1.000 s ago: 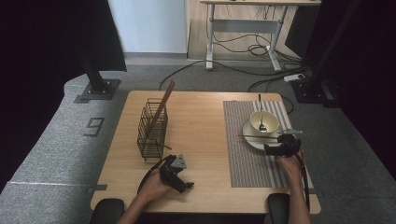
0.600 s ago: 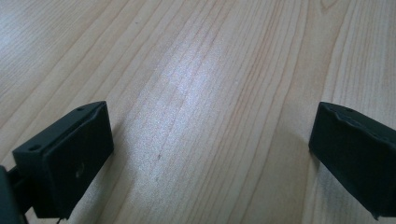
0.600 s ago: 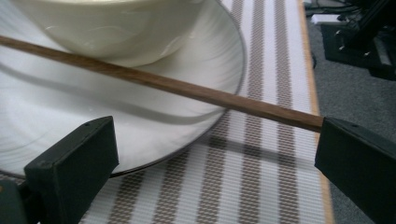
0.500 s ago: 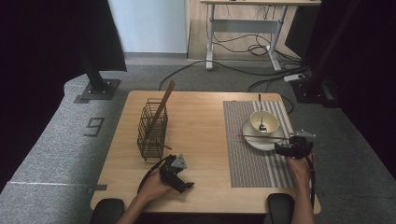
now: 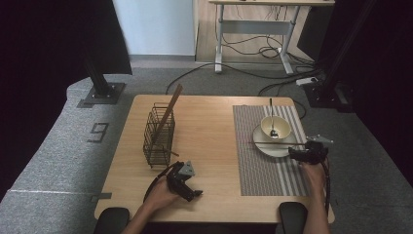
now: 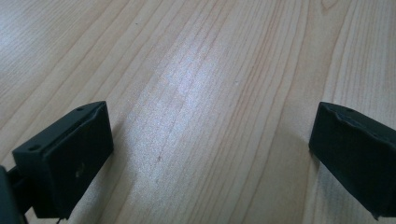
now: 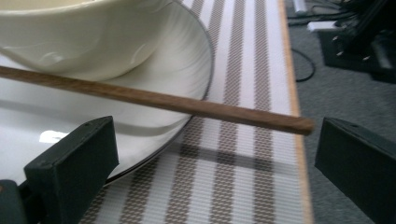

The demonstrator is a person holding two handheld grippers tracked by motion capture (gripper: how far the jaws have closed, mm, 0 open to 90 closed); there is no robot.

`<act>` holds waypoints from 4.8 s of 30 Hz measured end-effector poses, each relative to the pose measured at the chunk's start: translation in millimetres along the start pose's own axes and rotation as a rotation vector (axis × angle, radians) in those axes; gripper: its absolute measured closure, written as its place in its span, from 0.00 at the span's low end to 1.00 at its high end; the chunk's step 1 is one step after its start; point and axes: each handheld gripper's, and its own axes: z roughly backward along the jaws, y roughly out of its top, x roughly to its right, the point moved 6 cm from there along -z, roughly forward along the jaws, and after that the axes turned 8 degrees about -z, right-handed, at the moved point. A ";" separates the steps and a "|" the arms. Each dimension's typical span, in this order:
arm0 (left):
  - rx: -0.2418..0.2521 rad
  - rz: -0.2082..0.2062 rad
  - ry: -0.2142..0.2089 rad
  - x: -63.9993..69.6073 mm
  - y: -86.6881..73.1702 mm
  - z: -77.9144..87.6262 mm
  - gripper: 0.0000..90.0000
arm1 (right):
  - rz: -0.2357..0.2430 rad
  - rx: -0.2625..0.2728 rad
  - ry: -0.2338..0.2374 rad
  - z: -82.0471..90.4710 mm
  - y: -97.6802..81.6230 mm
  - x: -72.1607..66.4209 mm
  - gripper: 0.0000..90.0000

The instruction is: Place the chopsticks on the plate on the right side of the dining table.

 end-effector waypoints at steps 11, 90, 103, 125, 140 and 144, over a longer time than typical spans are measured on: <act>0.000 0.000 0.000 -0.1 0.2 -0.2 0.00 | -0.041 0.015 0.040 -5.8 1.0 10.2 0.00; 0.000 0.029 0.026 9.7 -4.5 5.7 0.00 | 0.479 -0.107 0.571 103.2 34.3 -261.2 0.00; -0.004 0.018 0.017 12.5 -5.0 6.3 0.00 | 0.521 -0.106 0.654 93.3 45.3 -317.6 0.00; -0.003 0.020 0.016 12.7 -4.9 6.3 0.00 | 0.565 -0.116 0.766 91.9 49.9 -397.3 0.00; -0.004 0.017 0.016 12.2 -4.9 6.3 0.00 | 0.546 -0.119 0.809 81.5 49.7 -425.7 0.01; -0.003 0.022 0.015 12.8 -4.9 6.2 0.00 | 0.551 -0.104 0.803 79.7 50.2 -431.3 0.05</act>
